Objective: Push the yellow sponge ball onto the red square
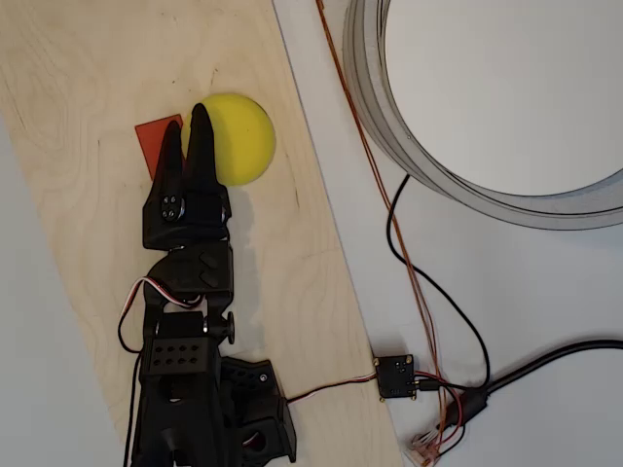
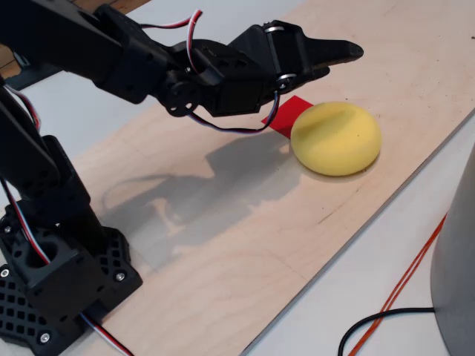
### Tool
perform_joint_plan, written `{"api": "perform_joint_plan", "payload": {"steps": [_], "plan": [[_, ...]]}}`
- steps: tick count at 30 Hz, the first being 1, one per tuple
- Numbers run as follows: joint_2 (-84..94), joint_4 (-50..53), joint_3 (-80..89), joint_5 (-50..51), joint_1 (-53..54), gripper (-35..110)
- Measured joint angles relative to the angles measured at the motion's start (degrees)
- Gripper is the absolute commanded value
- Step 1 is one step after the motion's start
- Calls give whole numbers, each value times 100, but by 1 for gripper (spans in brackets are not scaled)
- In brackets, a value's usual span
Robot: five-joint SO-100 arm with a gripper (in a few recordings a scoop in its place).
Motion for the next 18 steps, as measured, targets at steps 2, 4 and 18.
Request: {"api": "perform_joint_plan", "payload": {"steps": [2, 4, 18], "plan": [[123, 9, 0, -264, 141, 20], [229, 9, 0, -571, 334, 20], [88, 9, -123, -1793, 1318, 21]]}}
